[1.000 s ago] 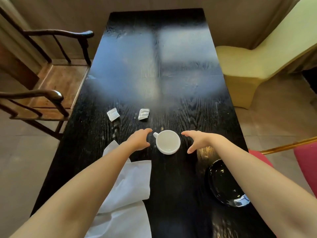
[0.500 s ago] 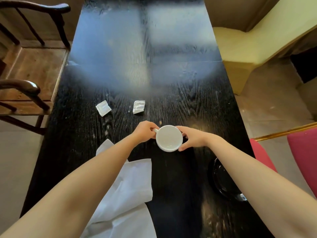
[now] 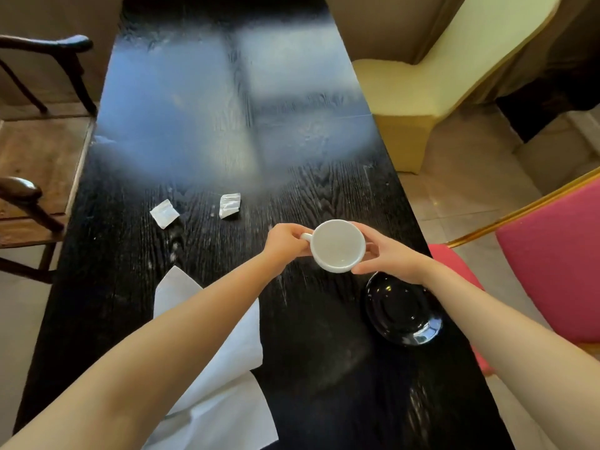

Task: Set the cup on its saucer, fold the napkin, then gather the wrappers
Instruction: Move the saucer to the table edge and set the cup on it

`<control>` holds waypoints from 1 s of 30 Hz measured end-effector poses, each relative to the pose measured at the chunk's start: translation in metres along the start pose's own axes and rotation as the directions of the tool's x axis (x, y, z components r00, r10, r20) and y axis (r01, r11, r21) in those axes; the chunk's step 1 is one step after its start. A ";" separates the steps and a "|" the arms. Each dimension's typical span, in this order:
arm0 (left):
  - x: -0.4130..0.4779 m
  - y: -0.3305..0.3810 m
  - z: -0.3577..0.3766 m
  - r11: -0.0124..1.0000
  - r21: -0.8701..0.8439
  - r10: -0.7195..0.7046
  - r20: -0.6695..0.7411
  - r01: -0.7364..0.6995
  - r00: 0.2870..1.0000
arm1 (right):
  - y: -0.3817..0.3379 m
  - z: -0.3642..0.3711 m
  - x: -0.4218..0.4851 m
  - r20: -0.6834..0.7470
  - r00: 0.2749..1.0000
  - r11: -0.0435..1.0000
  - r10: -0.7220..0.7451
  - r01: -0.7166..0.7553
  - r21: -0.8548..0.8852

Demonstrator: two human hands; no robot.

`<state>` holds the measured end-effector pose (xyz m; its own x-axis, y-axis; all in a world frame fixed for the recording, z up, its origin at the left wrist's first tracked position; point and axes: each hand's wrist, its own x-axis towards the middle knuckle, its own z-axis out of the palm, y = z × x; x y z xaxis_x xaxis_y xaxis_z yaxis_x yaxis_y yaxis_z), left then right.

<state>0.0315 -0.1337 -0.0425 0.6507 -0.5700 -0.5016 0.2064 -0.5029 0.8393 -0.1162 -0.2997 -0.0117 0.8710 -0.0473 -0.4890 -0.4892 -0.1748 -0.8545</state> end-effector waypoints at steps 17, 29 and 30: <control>-0.027 -0.009 0.156 0.869 0.462 0.117 0.154 -0.176 0.981 | 0.130 -0.014 -0.113 -0.318 0.940 0.988 0.124 -0.087 0.127; -0.030 0.001 0.165 0.668 0.661 0.270 0.212 -0.341 0.939 | 0.137 -0.006 -0.112 -0.444 0.895 0.998 0.055 -0.052 0.018; -0.029 0.002 0.166 0.679 0.651 0.275 0.205 -0.341 0.939 | 0.137 -0.002 -0.112 -0.466 0.883 0.998 0.053 -0.057 0.005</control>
<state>-0.1082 -0.2256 -0.0610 0.5180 -0.8072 -0.2830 -0.5573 -0.5695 0.6043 -0.2809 -0.3200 -0.0732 0.7643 -0.5092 -0.3957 -0.5386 -0.1667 -0.8259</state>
